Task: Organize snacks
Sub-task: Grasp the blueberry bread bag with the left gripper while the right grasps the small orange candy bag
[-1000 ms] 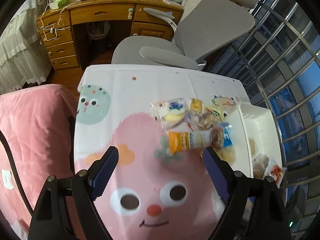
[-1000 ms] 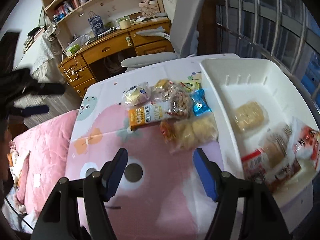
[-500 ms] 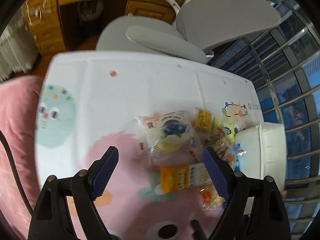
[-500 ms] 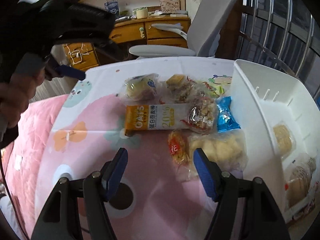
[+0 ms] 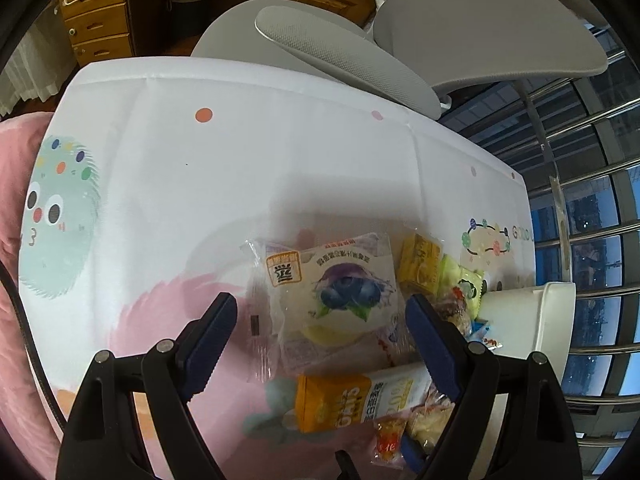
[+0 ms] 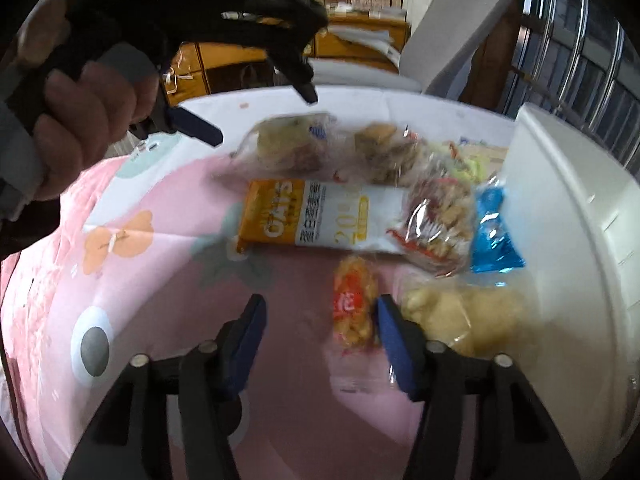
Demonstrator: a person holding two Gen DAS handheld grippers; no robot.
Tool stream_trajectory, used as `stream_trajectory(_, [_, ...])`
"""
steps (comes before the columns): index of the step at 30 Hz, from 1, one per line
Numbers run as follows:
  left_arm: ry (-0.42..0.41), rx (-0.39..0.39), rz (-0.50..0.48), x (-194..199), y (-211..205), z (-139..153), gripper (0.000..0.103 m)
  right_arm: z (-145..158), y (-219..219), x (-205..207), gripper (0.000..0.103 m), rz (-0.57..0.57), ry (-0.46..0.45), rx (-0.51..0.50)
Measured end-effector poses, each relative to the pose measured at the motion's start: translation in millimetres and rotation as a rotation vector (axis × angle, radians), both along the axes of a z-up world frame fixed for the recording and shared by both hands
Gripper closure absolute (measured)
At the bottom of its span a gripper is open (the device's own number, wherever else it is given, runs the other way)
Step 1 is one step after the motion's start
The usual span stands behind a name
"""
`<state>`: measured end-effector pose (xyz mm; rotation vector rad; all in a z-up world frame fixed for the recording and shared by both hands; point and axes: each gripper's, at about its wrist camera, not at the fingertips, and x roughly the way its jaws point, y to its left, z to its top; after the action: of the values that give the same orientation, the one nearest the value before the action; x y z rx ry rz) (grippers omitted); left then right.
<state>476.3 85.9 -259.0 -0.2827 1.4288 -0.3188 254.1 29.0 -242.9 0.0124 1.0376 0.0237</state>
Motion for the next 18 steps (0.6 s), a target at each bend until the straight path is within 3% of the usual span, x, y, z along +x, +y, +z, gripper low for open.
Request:
stream_trajectory(3, [0.012, 0.009, -0.002, 2.2, -4.1, -6.5, 0.018, -2.0, -2.1, -0.2, 0.058, 0.005, -0.008, -0.001])
stream_trajectory(10, [0.003, 0.019, 0.000, 2.4, -12.5, -14.7, 0.019, -4.0, -9.2, -2.0, 0.081, -0.013, -0.023, 0.010])
stream_trajectory(18, [0.034, -0.058, 0.041, -0.8, -4.8, -17.5, 0.046, -3.0, -10.2, -3.5, 0.082, -0.009, 0.010, 0.017])
